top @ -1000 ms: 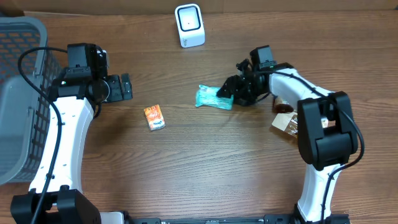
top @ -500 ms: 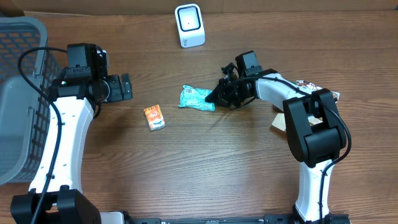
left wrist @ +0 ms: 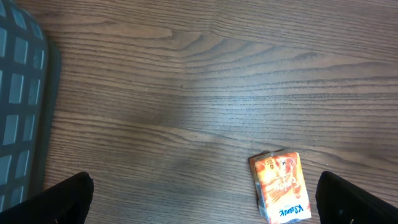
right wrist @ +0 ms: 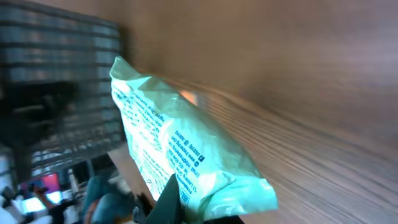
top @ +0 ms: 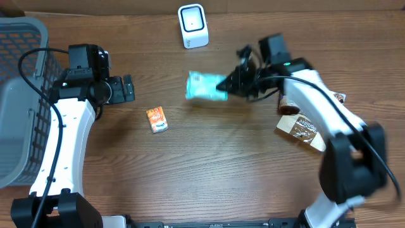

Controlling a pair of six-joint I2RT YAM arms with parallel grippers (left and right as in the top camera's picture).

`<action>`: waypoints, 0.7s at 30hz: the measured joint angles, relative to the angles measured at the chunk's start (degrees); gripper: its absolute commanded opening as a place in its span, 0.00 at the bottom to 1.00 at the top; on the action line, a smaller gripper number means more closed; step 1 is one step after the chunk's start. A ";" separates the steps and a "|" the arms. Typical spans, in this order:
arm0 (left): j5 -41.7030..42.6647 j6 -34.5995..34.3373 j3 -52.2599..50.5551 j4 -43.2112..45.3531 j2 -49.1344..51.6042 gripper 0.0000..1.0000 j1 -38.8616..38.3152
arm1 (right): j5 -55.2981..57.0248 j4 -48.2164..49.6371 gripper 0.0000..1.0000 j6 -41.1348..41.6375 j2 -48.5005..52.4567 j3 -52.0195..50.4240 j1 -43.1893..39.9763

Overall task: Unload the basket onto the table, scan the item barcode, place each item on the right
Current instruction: 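Raise the wipes pack up to the white scanner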

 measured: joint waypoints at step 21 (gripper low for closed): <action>-0.02 0.00 0.00 0.02 0.00 0.99 0.00 | 71.41 -9.97 0.04 -6.86 -8.00 25.88 21.90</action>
